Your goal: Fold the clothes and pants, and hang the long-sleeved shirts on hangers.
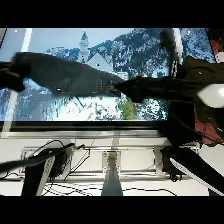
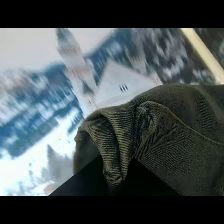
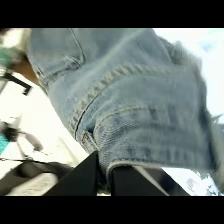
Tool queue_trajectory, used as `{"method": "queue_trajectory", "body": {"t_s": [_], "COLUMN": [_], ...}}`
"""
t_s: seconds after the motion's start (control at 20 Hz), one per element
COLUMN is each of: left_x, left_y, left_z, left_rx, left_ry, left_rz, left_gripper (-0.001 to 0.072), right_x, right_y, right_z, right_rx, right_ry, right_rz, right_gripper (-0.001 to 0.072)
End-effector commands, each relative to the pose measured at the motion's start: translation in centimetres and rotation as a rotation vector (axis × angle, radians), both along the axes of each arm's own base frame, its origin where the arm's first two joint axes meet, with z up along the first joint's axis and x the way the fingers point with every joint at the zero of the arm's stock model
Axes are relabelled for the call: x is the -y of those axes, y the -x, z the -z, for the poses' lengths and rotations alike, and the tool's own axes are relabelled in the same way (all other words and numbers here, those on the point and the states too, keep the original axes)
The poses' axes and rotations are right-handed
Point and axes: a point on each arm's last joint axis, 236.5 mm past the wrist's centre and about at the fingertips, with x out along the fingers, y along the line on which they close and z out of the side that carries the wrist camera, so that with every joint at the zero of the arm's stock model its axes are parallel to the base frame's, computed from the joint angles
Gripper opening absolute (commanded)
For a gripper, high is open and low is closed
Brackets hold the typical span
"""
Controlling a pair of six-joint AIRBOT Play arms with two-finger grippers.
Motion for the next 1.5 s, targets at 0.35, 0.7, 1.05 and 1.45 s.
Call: {"method": "queue_trajectory", "body": {"t_s": [0.35,0.7,1.05,1.45], "left_x": [0.4,1.0,0.9,0.8], "left_y": [2.1,-3.3,2.8,2.6], "left_z": [6.3,26.4,33.9,34.8], "left_rx": [-0.157,-0.665,-1.073,-1.089], "left_ry": [0.248,0.317,0.235,0.247], "left_rz": [-0.131,-0.066,0.029,0.014], "left_gripper": [0.0071,0.0071,0.0073,0.0689], "right_x": [1.7,2.7,6.0,6.8], "right_y": [-3.0,-12.4,-3.2,-8.9], "right_z": [4.9,20.4,27.6,29.5], "right_rx": [-0.098,-0.283,-0.581,-0.565], "right_ry": [0.068,0.236,0.539,0.421], "right_rz": [0.163,0.363,0.068,0.341], "right_gripper": [0.003,0.0031,0.0031,0.0634]}}
